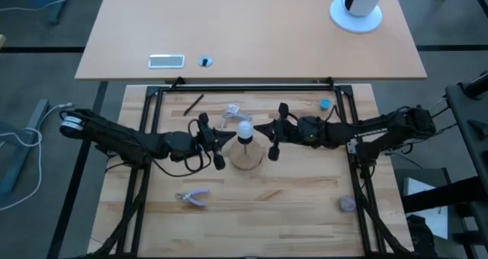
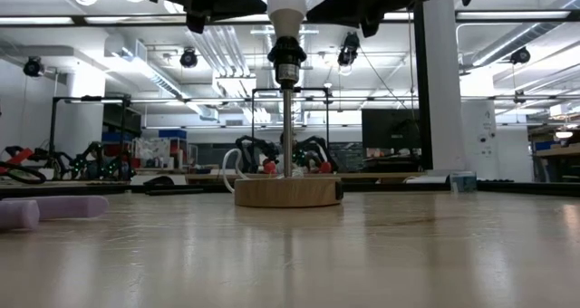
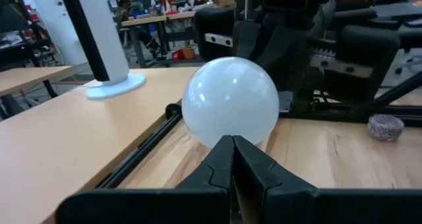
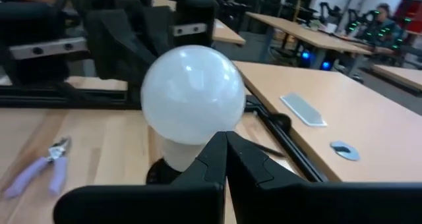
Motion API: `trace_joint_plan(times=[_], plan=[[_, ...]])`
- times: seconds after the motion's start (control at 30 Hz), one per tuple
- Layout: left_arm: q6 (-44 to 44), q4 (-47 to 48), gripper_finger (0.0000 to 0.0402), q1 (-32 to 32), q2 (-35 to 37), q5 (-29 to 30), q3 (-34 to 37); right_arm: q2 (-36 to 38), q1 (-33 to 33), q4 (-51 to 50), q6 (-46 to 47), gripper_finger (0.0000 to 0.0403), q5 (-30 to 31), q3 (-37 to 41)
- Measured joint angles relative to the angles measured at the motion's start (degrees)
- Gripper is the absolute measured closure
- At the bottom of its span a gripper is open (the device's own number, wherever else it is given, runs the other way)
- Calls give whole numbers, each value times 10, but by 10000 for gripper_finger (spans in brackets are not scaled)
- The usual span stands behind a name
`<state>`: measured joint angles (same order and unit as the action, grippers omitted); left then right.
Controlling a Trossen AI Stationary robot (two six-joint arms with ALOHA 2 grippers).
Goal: Screw lightbulb
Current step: Insert the lightbulb into the lamp
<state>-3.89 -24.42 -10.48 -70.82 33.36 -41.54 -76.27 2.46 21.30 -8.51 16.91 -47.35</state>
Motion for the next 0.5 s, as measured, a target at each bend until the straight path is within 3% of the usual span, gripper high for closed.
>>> trace_joint_plan(times=[0.5], plan=[[14,18,401,6,-6,35,0,0,17,-7,10,403,-47,0]])
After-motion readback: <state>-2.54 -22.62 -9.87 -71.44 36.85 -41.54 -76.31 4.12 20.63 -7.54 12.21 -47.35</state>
